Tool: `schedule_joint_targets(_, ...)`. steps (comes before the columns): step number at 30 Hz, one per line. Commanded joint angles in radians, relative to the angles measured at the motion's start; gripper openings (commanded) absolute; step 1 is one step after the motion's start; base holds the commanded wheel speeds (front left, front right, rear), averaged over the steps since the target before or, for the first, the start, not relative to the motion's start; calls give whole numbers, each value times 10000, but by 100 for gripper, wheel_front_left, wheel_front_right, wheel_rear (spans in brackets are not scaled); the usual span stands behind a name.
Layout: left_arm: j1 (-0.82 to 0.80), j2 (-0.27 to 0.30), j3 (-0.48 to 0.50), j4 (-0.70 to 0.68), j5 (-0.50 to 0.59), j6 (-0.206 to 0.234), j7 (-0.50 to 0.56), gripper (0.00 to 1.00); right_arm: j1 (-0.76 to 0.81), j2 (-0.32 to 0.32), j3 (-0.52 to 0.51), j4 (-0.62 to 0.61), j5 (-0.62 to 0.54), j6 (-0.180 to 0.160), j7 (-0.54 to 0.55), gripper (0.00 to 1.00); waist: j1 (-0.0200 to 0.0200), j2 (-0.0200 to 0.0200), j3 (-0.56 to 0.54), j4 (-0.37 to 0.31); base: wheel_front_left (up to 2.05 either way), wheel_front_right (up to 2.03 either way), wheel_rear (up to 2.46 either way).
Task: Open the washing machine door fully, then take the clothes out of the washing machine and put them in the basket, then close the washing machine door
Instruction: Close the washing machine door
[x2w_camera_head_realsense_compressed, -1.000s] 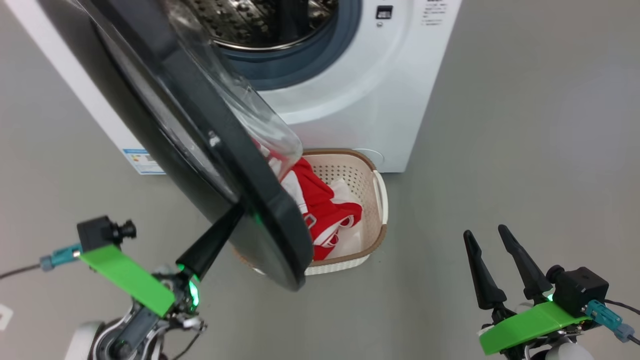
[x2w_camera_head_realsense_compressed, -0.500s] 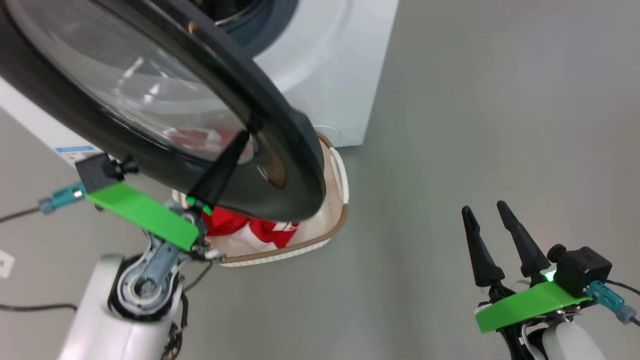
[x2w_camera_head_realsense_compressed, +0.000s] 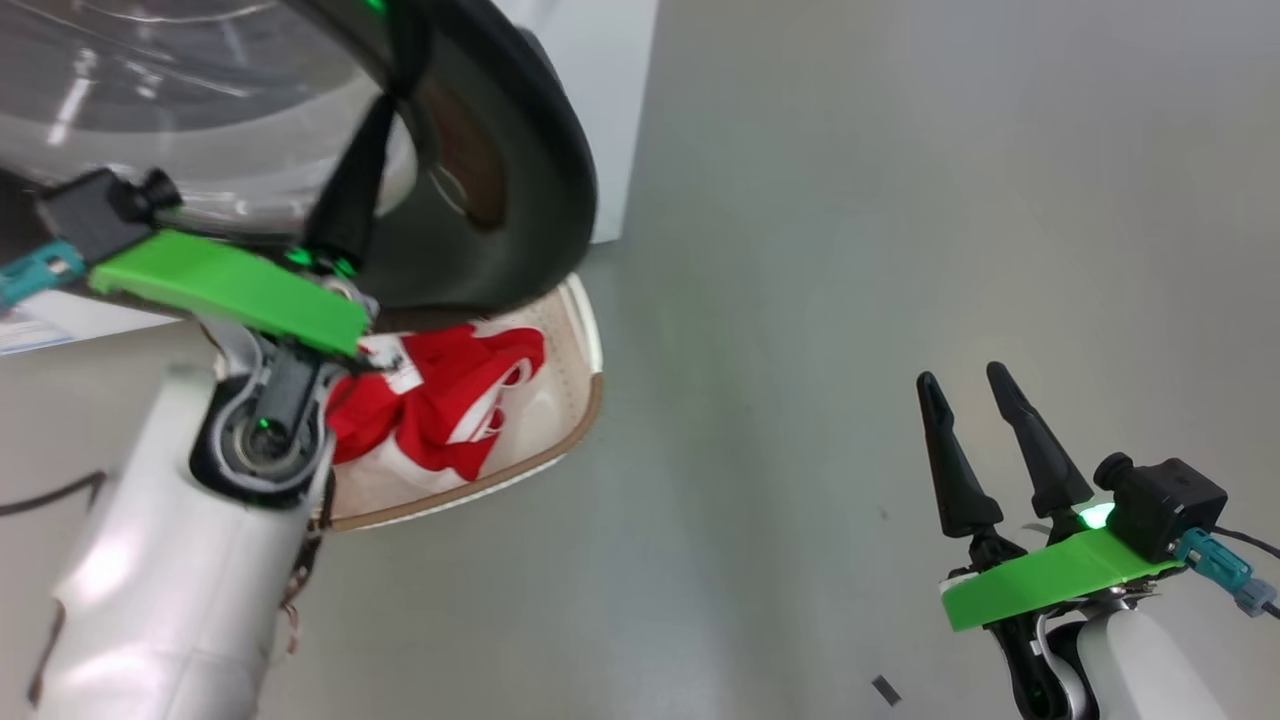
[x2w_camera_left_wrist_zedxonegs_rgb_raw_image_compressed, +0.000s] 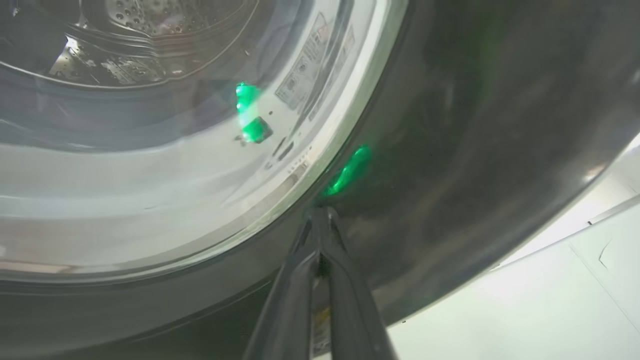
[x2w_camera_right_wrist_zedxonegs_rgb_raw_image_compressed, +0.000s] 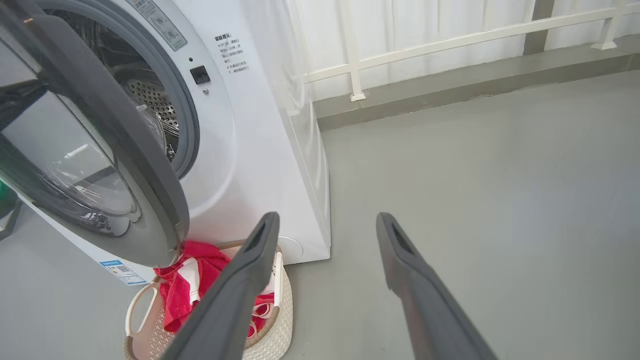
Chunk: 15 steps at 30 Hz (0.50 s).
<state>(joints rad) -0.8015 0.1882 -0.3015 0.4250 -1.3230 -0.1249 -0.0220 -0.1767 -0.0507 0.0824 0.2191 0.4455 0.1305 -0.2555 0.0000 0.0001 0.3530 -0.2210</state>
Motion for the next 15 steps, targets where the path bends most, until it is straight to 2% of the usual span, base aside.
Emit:
schedule_joint_targets(1, -522, 322, 128, -84, 84, -58, -203, 0, -182, 1, 285, -240, 191, 2, -63, 100, 0, -1, 265, -385, 0, 0, 0)
schedule_joint_targets(8, -1786, 734, -398, 1247, 261, -58, -1278, 0, -249, 3, 513, -213, 418, 2, -63, 100, 0, -1, 392, -792, 0, 0, 0)
schedule_joint_targets(15, -2462, 927, -693, 2026, -86, -58, -1639, 0, -266, 4, 546, -201, 469, 2, -63, 100, 0, -1, 367, -947, 0, 0, 0)
